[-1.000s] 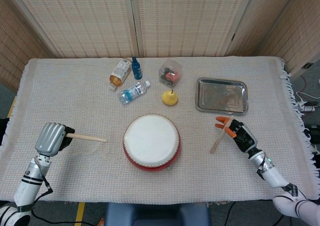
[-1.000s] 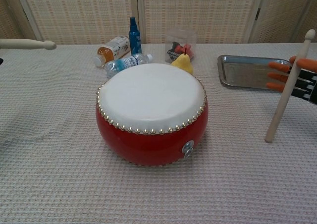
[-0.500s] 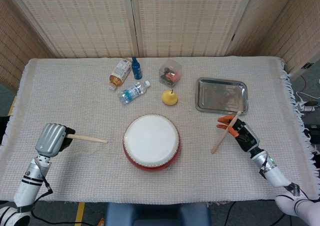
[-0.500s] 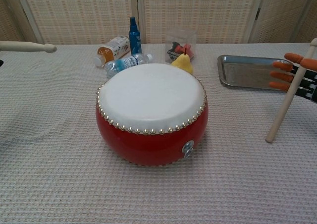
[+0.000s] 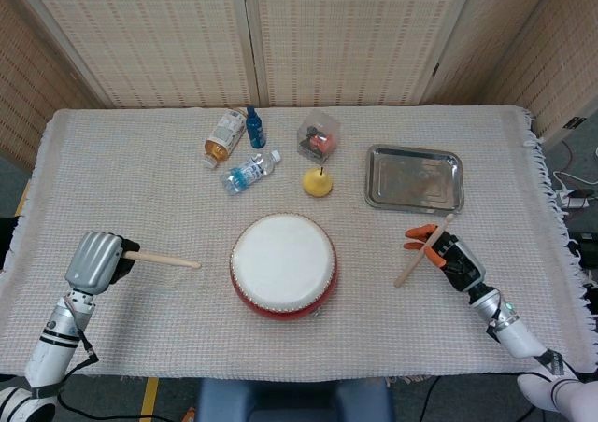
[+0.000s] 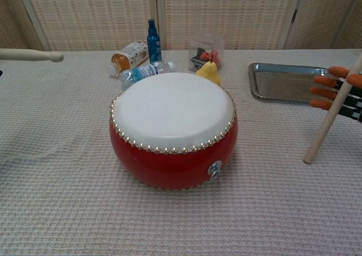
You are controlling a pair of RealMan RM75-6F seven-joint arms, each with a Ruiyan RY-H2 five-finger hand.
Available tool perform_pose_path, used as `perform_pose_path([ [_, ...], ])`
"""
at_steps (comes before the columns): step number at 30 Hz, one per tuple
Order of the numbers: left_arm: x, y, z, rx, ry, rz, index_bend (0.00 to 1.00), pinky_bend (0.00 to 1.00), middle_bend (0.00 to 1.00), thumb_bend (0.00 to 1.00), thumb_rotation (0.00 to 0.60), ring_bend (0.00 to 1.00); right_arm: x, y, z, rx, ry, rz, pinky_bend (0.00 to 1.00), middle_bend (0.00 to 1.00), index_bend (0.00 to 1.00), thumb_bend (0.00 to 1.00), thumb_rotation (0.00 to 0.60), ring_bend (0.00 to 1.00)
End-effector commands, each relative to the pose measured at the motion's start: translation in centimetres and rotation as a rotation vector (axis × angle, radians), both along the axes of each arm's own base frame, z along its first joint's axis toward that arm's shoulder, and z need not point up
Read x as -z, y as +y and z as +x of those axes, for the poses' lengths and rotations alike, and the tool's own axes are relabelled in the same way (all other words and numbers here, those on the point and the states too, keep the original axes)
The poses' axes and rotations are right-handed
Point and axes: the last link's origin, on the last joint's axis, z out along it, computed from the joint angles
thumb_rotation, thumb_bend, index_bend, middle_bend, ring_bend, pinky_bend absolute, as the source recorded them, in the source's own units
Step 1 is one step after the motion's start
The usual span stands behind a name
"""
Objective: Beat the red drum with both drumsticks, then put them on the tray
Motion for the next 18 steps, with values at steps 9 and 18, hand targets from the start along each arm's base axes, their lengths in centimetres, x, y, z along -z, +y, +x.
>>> perform_pose_path([
  [9,0.1,-0.1,-0.2,-0.003,0.002,-0.007,1.0,1.0,1.0,0.84,0.6,1.0,1.3,0.3,0.5,-0.032,0.077,0.033,0.31,0.37,0.47,0.29,0.6,0.24],
  [18,0.2,-0.2,-0.4,-0.006,0.001,-0.012,1.0,1.0,1.0,0.83,0.6,1.0,2.5,0.5,0.9,-0.042,0.118,0.068,0.35,0.42,0.56,0.24,0.6,0.28],
])
